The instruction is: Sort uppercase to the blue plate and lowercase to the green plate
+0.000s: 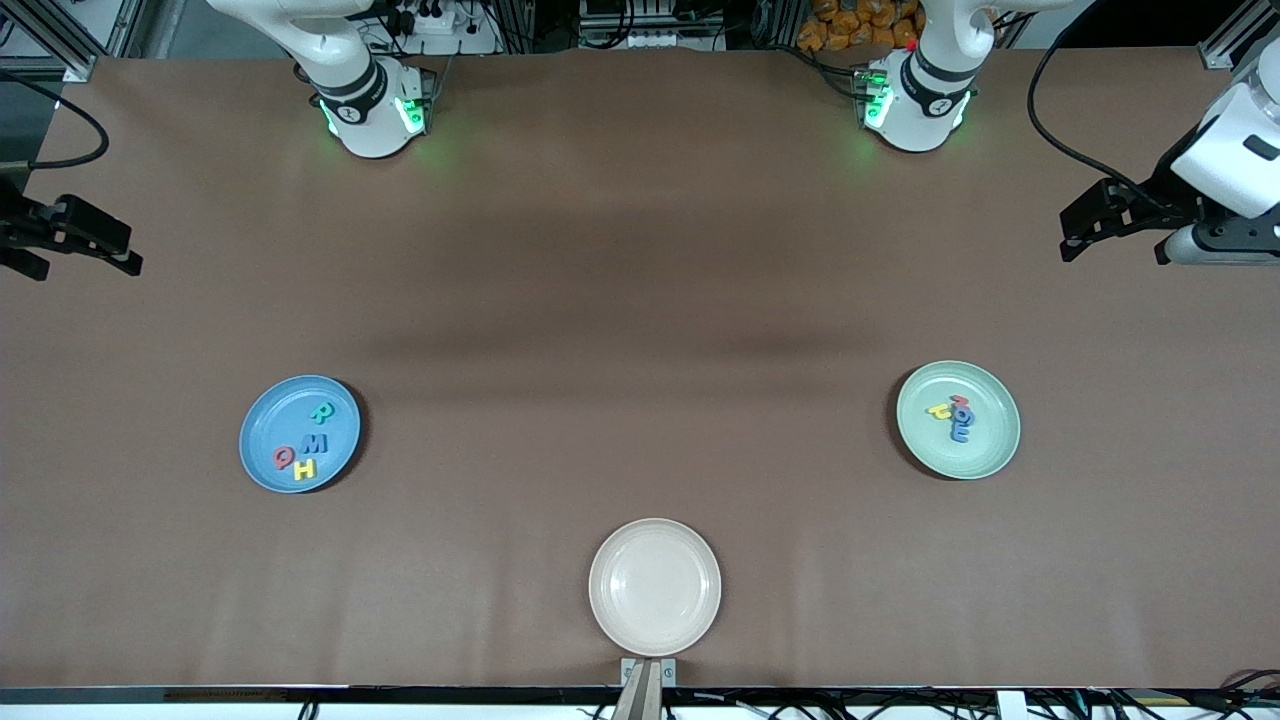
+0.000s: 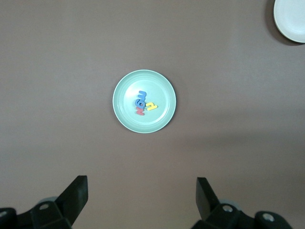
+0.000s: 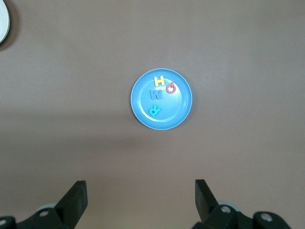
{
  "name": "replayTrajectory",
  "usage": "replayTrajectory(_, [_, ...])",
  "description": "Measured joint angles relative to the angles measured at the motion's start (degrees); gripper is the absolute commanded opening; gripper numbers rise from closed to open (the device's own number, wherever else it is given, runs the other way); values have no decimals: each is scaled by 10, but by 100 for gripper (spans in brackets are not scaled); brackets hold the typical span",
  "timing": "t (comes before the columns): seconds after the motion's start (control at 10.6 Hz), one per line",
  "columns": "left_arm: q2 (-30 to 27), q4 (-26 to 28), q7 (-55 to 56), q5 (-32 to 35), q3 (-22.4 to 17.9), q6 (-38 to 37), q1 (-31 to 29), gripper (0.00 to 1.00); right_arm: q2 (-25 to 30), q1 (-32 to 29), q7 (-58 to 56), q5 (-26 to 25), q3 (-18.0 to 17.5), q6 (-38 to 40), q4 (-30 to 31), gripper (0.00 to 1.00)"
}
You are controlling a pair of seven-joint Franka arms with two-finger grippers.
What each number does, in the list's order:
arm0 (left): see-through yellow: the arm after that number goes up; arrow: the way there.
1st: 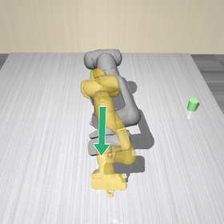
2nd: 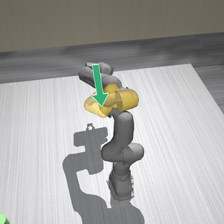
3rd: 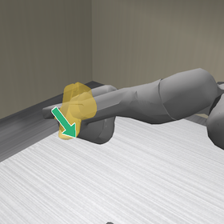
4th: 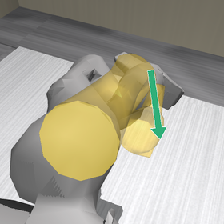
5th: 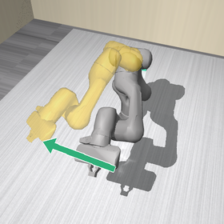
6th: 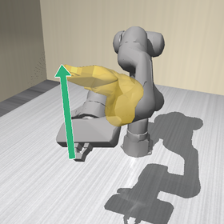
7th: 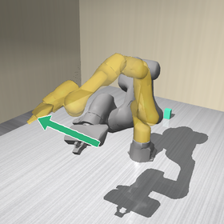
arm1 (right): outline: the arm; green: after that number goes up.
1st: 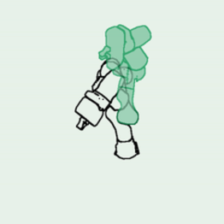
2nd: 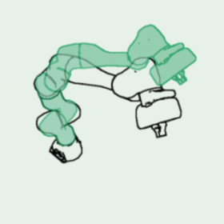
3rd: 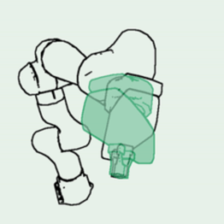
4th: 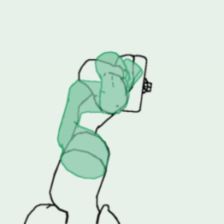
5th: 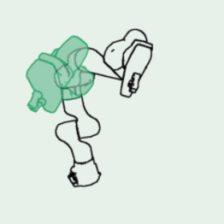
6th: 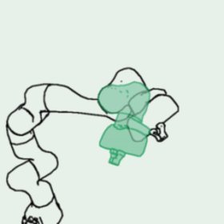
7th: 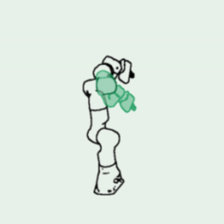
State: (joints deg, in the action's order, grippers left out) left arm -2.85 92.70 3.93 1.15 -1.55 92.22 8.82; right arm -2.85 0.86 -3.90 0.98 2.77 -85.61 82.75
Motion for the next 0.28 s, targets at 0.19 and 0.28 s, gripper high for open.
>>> replayTrajectory(0.19, [0, 0, 3, 0, 0, -5, 0, 100, 0, 0, 0, 0, 0, 0, 0, 100])
replayTrajectory(0.28, [0, 0, 7, 0, 0, -6, 0, 100, 0, 0, 0, 0, 0, 0, 0, 100])
